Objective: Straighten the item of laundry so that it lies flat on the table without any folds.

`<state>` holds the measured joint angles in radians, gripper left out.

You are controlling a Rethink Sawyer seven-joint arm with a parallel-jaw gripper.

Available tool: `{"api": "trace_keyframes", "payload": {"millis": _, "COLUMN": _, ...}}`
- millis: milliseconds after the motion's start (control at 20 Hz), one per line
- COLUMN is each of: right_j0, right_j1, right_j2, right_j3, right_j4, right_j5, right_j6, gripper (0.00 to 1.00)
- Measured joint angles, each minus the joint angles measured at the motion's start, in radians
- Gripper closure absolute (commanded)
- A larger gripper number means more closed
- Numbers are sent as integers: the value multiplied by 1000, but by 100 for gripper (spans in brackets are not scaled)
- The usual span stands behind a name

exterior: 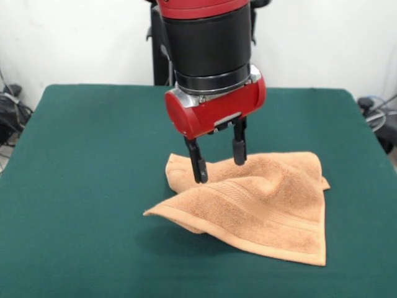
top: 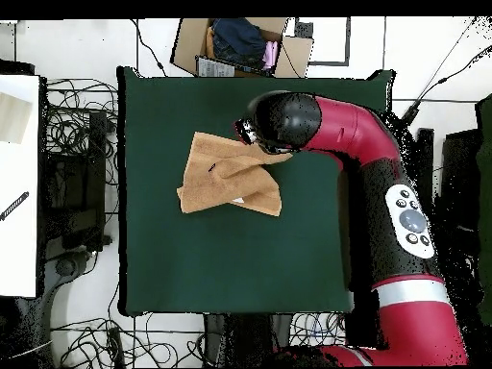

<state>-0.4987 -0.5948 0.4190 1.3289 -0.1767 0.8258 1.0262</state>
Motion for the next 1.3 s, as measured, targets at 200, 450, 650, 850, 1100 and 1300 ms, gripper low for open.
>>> {"api": "trace_keyframes", "payload": {"millis": 200, "right_j0": -5, "right_j1": 5, "right_j2": 0, "right_j3": -15, "right_j4": 0, "right_j5": 0, "right_j6": 0, "gripper": 0}}
{"api": "trace_keyframes", "payload": {"millis": 450, "right_j0": -12, "right_j1": 18, "right_j2": 0, "right_j3": -40, "right_j4": 0, "right_j5": 0, "right_j6": 0, "gripper": 0}}
{"api": "trace_keyframes", "payload": {"millis": 650, "right_j0": -19, "right_j1": 22, "right_j2": 0, "right_j3": -57, "right_j4": 0, "right_j5": 0, "right_j6": 0, "gripper": 0}}
{"api": "trace_keyframes", "payload": {"millis": 850, "right_j0": -26, "right_j1": 30, "right_j2": 0, "right_j3": -71, "right_j4": 0, "right_j5": 0, "right_j6": 0, "gripper": 0}}
{"api": "trace_keyframes", "payload": {"millis": 1100, "right_j0": -34, "right_j1": 45, "right_j2": 0, "right_j3": -84, "right_j4": 0, "right_j5": 0, "right_j6": 0, "gripper": 0}}
{"api": "trace_keyframes", "payload": {"millis": 1300, "right_j0": -42, "right_j1": 62, "right_j2": 0, "right_j3": -95, "right_j4": 0, "right_j5": 0, "right_j6": 0, "gripper": 0}}
